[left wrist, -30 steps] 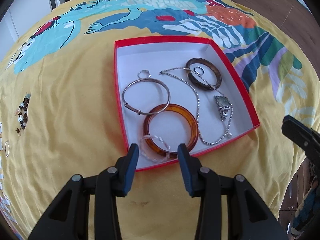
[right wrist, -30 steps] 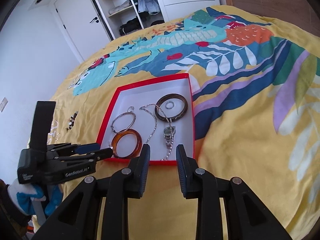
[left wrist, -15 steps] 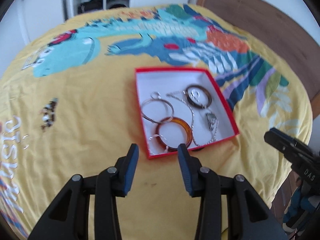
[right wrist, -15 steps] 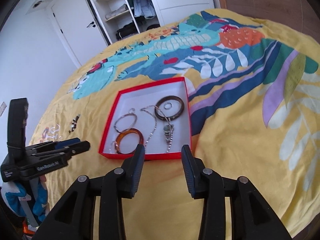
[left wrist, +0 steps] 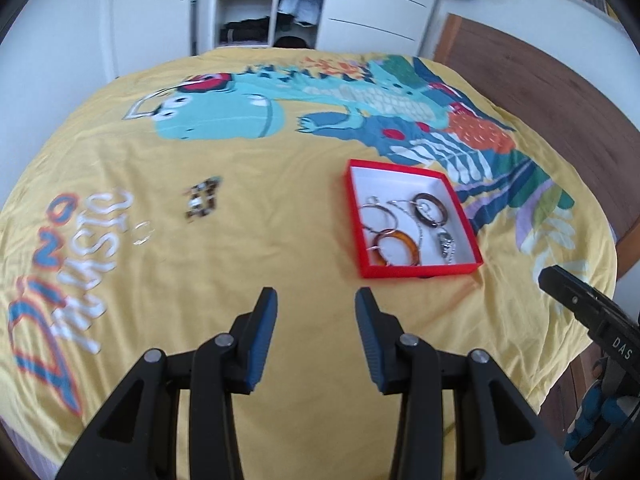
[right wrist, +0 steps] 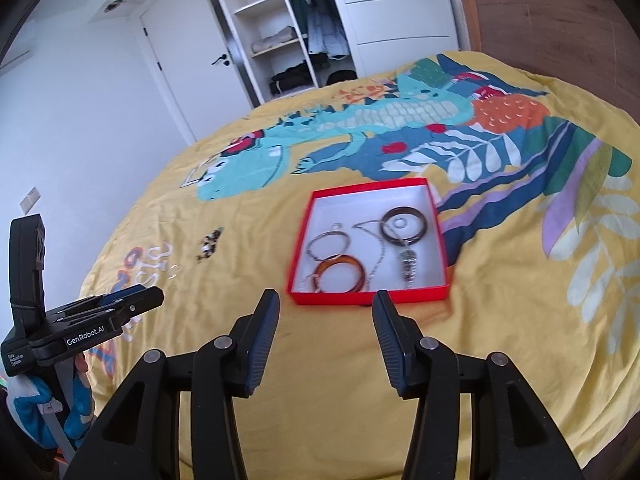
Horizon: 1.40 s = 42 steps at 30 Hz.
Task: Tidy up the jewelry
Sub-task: 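Withdraw both tools from the red box back over the duvet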
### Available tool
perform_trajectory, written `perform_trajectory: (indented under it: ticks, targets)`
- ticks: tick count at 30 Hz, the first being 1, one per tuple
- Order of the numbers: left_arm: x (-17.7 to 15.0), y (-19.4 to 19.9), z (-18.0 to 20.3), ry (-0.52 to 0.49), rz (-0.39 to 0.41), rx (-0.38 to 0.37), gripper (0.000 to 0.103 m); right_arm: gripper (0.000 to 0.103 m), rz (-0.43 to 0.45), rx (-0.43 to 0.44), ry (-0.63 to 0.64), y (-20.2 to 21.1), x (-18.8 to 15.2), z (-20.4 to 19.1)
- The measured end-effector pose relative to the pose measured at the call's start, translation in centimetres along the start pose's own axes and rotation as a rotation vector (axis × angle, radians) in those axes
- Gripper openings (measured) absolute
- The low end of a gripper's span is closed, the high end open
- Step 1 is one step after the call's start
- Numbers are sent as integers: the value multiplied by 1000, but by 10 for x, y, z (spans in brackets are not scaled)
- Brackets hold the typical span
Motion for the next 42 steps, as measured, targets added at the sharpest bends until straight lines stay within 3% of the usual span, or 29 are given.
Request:
perform_trajectory:
  ticks: [7,17,22,30,42]
  targets:
    - [-34,41,-45,75,59,55,39,48,15,17,44,15,-15,-42]
    - [-91,108,-116,186,145,202,40,49,43,56,139,46,-46,-106]
    - [-111,137,-142,252,192,205,40,49,72,75,189,64,-51,-130]
    - [-123,159,-139,261,233,291,40,55,87,102,225,71,-55,-152]
    - [-123,164,-121,212,266,386,41,55,37,77,253,41,-63,-165]
Point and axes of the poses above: each gripper's, at about its wrist camera, not at the fingertips, and y roughly against the way its jaws point, z to its right, x to its top, the point moved 2 cm from there along -y, roughly the way its jaws point, and after that the axes turned 11 degrees about -z, right-handed, at the moved point
